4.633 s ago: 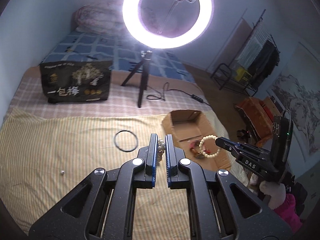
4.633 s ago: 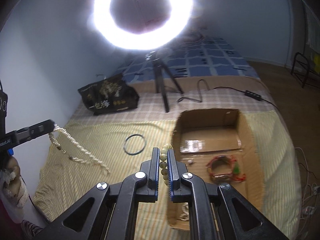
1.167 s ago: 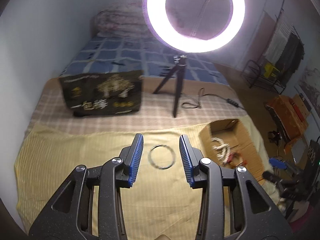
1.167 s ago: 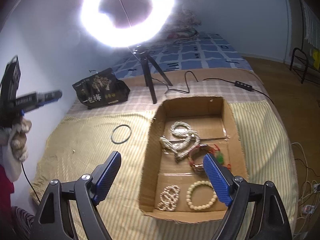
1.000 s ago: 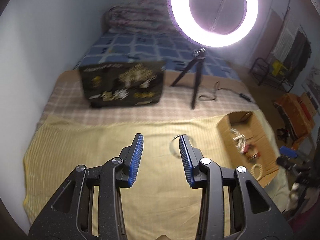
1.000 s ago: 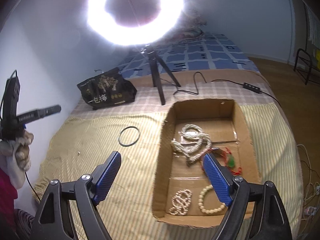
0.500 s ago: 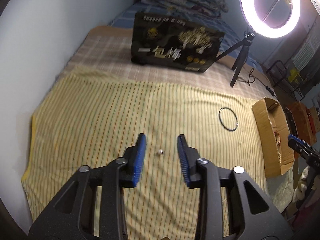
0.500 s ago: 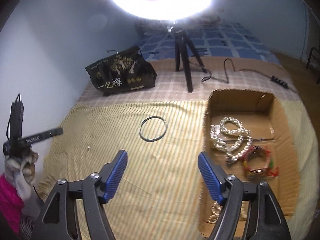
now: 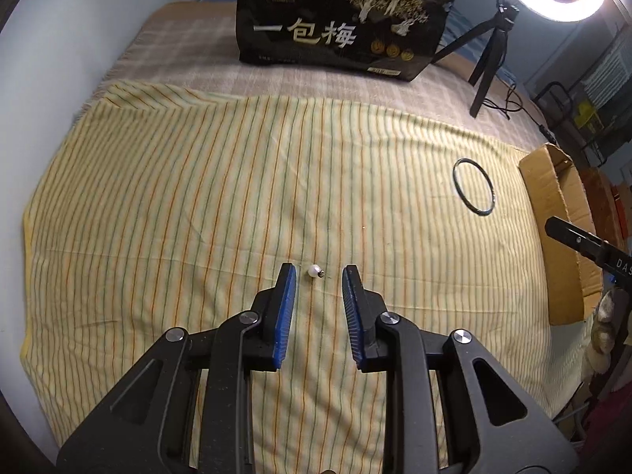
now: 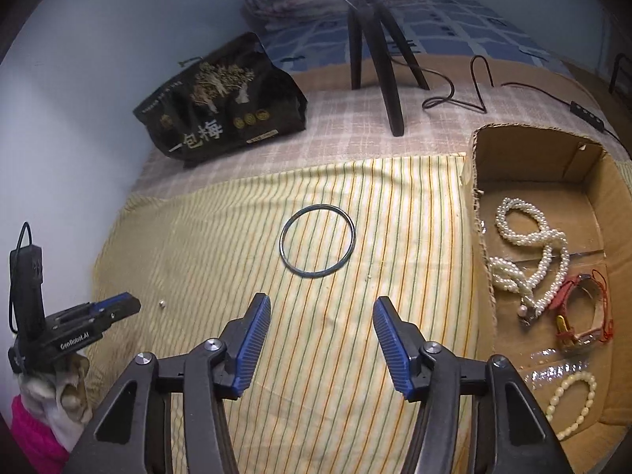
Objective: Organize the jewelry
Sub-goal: 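Move the left tool to the white pearl earring while the right tool moves to the dark bangle, then close the left tool on the pearl earring while the right tool grasps the dark bangle rim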
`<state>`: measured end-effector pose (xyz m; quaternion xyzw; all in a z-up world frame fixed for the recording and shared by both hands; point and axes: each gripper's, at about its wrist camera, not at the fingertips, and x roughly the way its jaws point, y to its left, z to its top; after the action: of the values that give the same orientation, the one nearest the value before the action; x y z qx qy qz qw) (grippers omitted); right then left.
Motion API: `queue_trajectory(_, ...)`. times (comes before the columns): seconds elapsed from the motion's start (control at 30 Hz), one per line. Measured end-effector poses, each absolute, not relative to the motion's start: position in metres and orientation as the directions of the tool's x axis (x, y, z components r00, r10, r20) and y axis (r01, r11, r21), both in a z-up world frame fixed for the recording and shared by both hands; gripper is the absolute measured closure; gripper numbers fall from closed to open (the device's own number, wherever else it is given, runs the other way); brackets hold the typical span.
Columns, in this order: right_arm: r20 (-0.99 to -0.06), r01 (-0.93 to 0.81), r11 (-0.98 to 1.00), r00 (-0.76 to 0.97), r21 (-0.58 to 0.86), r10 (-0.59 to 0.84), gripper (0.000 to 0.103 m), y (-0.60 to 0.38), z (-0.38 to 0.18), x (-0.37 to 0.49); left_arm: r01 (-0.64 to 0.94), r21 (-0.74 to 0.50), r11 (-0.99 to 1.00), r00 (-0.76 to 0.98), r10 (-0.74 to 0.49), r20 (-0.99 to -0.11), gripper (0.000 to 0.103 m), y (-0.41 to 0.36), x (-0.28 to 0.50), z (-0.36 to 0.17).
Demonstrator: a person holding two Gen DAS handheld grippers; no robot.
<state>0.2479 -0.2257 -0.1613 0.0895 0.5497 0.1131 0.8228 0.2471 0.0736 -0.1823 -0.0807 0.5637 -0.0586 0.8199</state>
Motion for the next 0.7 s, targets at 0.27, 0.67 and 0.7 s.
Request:
queue_trajectory(0.27, -0.899, -0.068, 0.963, 0.348, 0.260, 0.267, 0.047, -0.219, -0.176, 0.265, 0.005, -0.204, 0.979, 0.329, -0.195, -0.924, 0.079, 0.077, 0.255, -0.195)
queue_trajectory(0.67, -0.919, -0.039, 0.976, 0.329, 0.214, 0.215, 0.050, -0.209, -0.195, 0.285, 0.026, -0.176, 0.984, 0.304, -0.175, -0.936, 0.079, 0.071, 0.265, -0.209)
queue_trajectory(0.7, -0.921, -0.033, 0.977, 0.329, 0.210, 0.209, 0.051, -0.210, -0.196, 0.286, 0.030, -0.173, 0.985, 0.305, -0.173, -0.937, 0.079, 0.070, 0.265, -0.209)
